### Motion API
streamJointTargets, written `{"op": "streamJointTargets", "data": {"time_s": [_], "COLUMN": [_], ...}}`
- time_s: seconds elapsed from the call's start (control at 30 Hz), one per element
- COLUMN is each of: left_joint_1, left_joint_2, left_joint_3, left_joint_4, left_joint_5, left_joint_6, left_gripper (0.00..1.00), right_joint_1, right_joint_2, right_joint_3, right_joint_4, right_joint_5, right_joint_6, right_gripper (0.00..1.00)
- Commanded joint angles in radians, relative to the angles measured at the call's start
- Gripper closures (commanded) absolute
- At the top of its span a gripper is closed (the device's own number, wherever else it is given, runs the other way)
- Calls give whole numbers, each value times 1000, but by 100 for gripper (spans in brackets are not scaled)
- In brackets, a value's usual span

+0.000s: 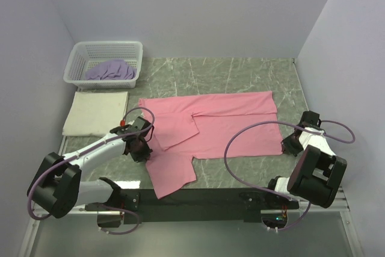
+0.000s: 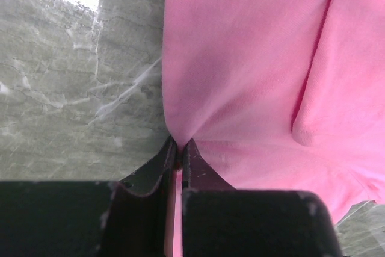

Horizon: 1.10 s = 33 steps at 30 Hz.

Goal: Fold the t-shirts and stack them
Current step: Fold the tshirt

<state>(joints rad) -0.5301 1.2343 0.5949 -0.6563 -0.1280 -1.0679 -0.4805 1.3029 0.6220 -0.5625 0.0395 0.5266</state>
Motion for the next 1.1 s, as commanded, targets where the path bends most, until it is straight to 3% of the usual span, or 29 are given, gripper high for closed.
{"op": "streamJointTargets", "data": {"time_s": [0.0, 0.33, 0.67, 0.83, 1.07], "left_joint_1": [-1, 16, 142, 191, 232], "left_joint_2": [-35, -82, -101, -72, 7], "left_joint_3": [-9, 23, 77, 170, 282], "left_joint_4": [-43, -83, -108, -144, -178], "left_joint_5": [-19, -44, 14, 45, 82], "left_joint_6": [-3, 8, 107, 170, 249], "left_gripper": [99, 99, 99, 99, 99], "right_joint_1": [-4, -6, 2, 36, 180], "right_joint_2": [-42, -120, -128, -54, 71], "right_joint_3": [31, 131, 251, 292, 445], "right_joint_4": [-20, -163, -209, -194, -217], "right_joint_5": [62, 128, 143, 108, 201], "right_joint_6": [-4, 15, -39, -31, -48], "right_gripper": [100, 100, 100, 100, 100]}}
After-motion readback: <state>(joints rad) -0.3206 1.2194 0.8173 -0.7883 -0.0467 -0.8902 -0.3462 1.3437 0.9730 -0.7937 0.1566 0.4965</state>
